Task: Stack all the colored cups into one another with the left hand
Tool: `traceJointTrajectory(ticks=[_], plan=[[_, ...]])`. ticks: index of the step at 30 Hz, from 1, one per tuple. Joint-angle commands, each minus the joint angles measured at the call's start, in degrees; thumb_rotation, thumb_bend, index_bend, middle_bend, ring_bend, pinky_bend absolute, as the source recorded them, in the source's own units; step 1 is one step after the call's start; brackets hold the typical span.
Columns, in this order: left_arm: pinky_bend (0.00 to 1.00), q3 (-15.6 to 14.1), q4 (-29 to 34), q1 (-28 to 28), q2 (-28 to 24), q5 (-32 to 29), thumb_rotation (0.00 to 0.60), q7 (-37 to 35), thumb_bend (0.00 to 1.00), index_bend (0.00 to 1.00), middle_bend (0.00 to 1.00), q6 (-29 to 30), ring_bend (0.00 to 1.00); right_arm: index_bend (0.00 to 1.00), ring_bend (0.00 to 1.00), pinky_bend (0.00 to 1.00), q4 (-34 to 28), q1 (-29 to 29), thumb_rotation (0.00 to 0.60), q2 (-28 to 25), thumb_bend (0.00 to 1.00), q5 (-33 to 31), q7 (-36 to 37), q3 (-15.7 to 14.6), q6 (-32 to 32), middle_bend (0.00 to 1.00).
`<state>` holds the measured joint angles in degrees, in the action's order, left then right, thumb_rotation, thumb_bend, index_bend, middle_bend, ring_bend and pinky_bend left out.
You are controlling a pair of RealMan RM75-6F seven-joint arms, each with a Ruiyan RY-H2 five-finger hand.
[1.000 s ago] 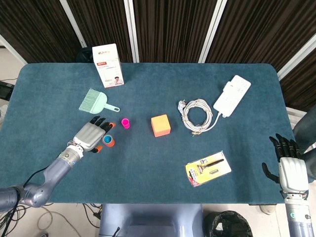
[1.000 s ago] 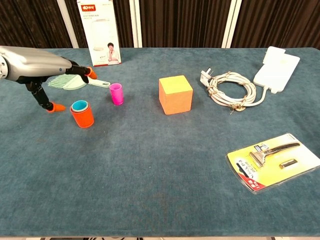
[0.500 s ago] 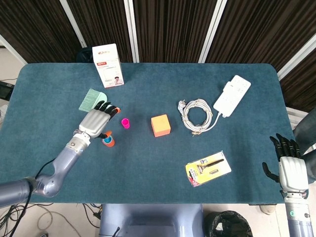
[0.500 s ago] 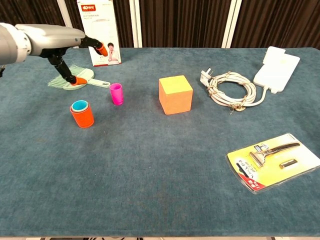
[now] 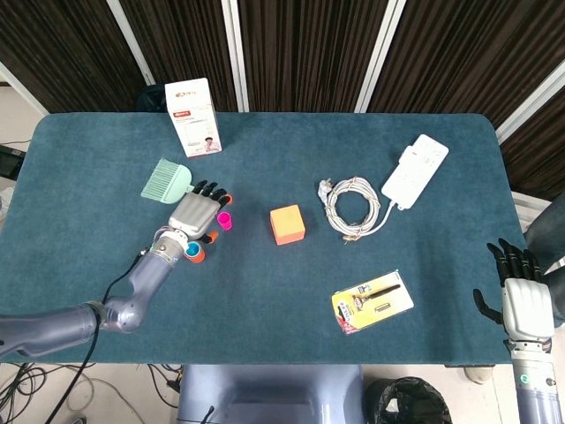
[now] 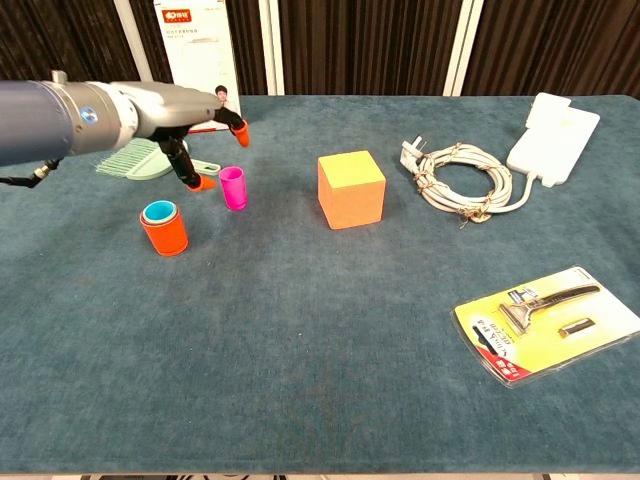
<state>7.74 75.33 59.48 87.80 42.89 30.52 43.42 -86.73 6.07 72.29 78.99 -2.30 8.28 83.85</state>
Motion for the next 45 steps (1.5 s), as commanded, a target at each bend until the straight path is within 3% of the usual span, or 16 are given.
traceJointTrajectory(ticks=[1,24,45], plan=[[0.00,-0.17,-1.72,0.71,1.90,-0.63,0.600,0.53,0.28,0.26,0.12,-0.15,0.00,0.13,0.09,0.07,0.01,0.00,0.600,-0.01,0.41,0.05,0.11,-0.04,-0.02,0.07],[0.00,-0.43,-5.58,2.00,5.69,-4.14,0.600,5.93,0.29,0.38,0.12,3.04,0.00,0.13,0.09,0.07,0.34,-0.02,0.600,-0.03,0.40,-0.24,0.65,0.15,-0.06,0.07],[0.00,-0.34,-8.88,2.09,7.87,-3.85,0.600,6.82,0.30,0.39,0.13,2.68,0.00,0.13,0.09,0.07,0.87,0.13,0.600,0.37,0.40,-0.51,0.40,0.21,-0.30,0.07]])
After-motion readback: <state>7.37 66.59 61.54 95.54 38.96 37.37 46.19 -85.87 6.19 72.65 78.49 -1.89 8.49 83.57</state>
